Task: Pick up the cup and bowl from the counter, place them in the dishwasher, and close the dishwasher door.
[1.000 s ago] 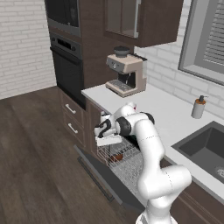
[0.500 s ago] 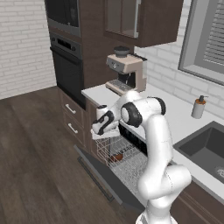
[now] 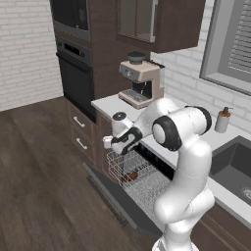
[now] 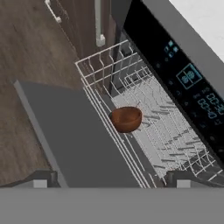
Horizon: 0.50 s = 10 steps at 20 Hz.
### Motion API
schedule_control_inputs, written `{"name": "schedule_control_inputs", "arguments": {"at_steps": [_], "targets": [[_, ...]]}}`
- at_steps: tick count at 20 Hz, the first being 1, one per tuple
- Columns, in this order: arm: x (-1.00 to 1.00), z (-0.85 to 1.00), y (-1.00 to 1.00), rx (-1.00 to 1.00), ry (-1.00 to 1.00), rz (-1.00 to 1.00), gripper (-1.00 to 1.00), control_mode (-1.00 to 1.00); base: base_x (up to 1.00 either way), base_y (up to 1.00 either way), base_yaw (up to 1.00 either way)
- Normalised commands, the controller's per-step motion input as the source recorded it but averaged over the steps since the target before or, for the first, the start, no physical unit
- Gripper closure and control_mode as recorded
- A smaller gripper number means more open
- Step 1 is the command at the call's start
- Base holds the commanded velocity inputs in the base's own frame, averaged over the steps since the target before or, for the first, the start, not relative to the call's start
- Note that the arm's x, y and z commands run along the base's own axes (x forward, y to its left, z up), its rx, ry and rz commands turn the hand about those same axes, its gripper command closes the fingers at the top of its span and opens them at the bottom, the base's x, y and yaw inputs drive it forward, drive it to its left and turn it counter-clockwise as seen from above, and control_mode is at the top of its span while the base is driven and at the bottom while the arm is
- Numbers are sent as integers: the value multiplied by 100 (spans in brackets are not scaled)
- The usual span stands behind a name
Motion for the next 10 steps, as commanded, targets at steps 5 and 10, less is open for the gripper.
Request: {"name": "schedule_control_inputs", "arguments": {"at_steps": [5,10], "targets": [[0,100,-12,-3,-32,2,-100,-100,0,0,0],[5,100,-8,-6,-17,3,-100,-100,0,0,0]]}}
